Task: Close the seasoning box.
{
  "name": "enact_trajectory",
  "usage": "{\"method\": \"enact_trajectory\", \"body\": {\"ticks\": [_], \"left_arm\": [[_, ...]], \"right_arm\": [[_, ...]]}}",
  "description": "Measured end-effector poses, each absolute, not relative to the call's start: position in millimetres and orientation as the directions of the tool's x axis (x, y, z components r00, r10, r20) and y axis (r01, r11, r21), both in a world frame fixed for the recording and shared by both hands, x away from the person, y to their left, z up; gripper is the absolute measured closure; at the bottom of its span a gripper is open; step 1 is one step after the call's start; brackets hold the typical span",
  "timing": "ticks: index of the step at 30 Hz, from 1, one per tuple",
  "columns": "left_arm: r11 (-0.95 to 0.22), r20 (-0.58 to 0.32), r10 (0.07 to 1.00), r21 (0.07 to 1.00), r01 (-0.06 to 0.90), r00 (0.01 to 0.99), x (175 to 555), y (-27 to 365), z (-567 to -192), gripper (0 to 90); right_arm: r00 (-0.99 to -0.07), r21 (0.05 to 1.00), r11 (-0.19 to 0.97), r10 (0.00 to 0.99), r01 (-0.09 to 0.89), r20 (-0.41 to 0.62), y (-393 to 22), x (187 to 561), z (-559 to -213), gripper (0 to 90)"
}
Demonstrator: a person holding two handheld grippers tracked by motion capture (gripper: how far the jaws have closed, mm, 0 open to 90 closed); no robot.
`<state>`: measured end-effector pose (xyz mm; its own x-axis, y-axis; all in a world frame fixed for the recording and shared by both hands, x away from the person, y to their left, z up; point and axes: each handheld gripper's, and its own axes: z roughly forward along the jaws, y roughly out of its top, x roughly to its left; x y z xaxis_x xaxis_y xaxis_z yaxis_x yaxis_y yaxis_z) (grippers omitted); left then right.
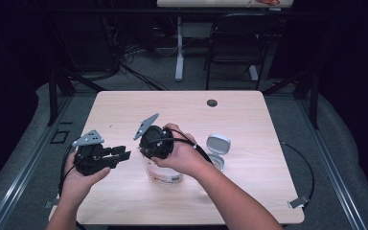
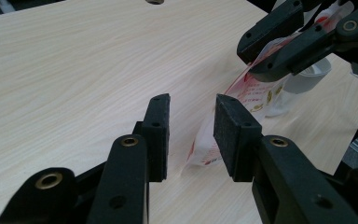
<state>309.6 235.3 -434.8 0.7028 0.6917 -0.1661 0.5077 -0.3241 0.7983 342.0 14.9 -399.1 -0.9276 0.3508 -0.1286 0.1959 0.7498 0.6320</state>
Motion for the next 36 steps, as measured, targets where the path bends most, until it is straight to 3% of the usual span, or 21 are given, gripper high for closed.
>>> {"method": "enact_trajectory", "body": {"ticks": [21,29,36], "left_arm": [[-0.319,-0.171,0.695,0.797,0.513,0.698,310.7,236.9,-436.0,66.2],[-0.322,-0.169,0.695,0.796,0.513,0.699,310.7,236.5,-436.2,66.1],[-0.322,-0.17,0.697,0.795,0.515,0.697,310.9,236.2,-436.8,66.1]], "right_arm": [[-0.932,0.584,0.783,0.343,0.215,-0.117,16.6,347.7,-405.3,77.9],[-0.934,0.566,0.794,0.339,0.221,-0.111,17.1,349.1,-407.8,73.8],[-0.934,0.563,0.798,0.337,0.217,-0.117,17.1,349.5,-408.2,79.0]]}}
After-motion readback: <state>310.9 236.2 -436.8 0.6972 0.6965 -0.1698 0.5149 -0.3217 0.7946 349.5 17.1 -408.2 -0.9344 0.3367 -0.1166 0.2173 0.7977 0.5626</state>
